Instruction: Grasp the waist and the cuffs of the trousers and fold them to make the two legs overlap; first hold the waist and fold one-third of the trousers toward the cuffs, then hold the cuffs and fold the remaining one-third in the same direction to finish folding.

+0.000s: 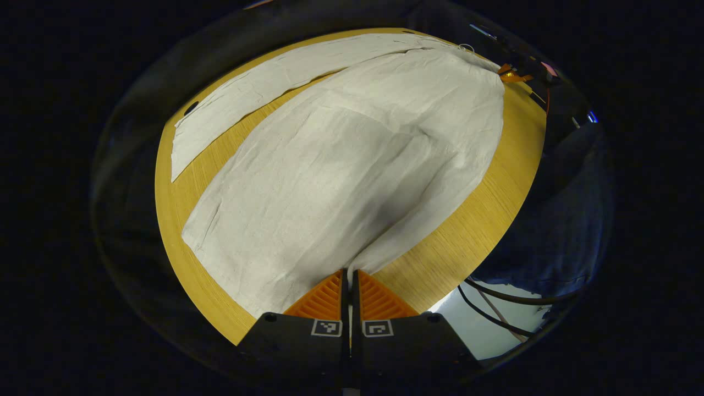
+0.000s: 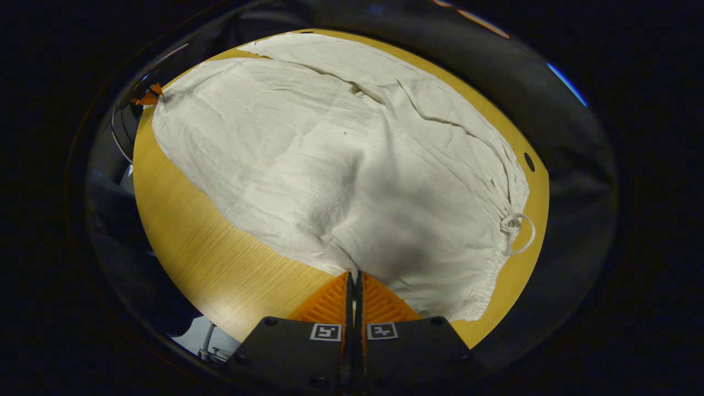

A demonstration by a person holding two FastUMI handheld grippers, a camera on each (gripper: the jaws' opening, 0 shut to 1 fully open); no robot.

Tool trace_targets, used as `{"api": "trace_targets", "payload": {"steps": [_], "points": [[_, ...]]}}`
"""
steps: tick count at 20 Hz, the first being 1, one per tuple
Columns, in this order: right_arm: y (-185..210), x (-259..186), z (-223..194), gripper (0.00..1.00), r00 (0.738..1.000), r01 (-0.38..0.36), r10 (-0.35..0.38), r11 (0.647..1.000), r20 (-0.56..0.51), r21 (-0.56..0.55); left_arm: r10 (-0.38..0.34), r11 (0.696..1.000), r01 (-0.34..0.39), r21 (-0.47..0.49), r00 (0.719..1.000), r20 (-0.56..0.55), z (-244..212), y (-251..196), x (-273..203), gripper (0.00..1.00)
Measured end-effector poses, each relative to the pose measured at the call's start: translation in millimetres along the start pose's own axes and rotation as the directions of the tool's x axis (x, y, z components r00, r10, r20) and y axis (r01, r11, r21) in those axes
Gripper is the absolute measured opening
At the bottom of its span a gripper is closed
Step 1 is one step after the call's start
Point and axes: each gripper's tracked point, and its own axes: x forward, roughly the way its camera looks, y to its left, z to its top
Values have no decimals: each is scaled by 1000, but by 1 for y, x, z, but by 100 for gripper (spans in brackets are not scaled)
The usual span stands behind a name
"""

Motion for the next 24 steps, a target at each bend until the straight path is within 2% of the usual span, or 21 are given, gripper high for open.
{"api": "trace_targets", "payload": {"steps": [3,5,7,9,13,14,16,17,20,24], "points": [[-2,-5,-2,3,995,103,-104,992,7,68,0,1000,1,-24,1000,28,-1,3,0,0],[-5,-15,2,3,985,162,-167,978,30,134,32,998,-29,-50,998,49,2,14,1,0],[-12,-29,13,2,969,214,-235,950,71,227,75,994,-67,-87,993,94,12,22,-6,0],[-23,-47,27,2,944,265,-313,908,106,325,140,985,-125,-119,982,130,23,39,-22,0],[-48,-89,61,2,869,346,-463,820,174,457,268,954,-217,-207,928,259,74,80,-60,0],[-54,-98,72,0,852,356,-490,801,185,482,290,945,-225,-237,912,290,86,90,-70,0],[-64,-112,92,2,826,356,-525,770,208,530,318,933,-231,-277,890,328,109,111,-85,0],[-71,-118,100,0,813,356,-538,761,221,543,339,926,-244,-289,875,345,120,123,-93,0],[-96,-124,130,2,780,373,-573,747,249,550,394,906,-280,-316,831,393,159,154,-108,0],[-137,-118,177,2,753,353,-593,729,284,587,479,867,-337,-367,767,428,216,200,-115,0]]}}
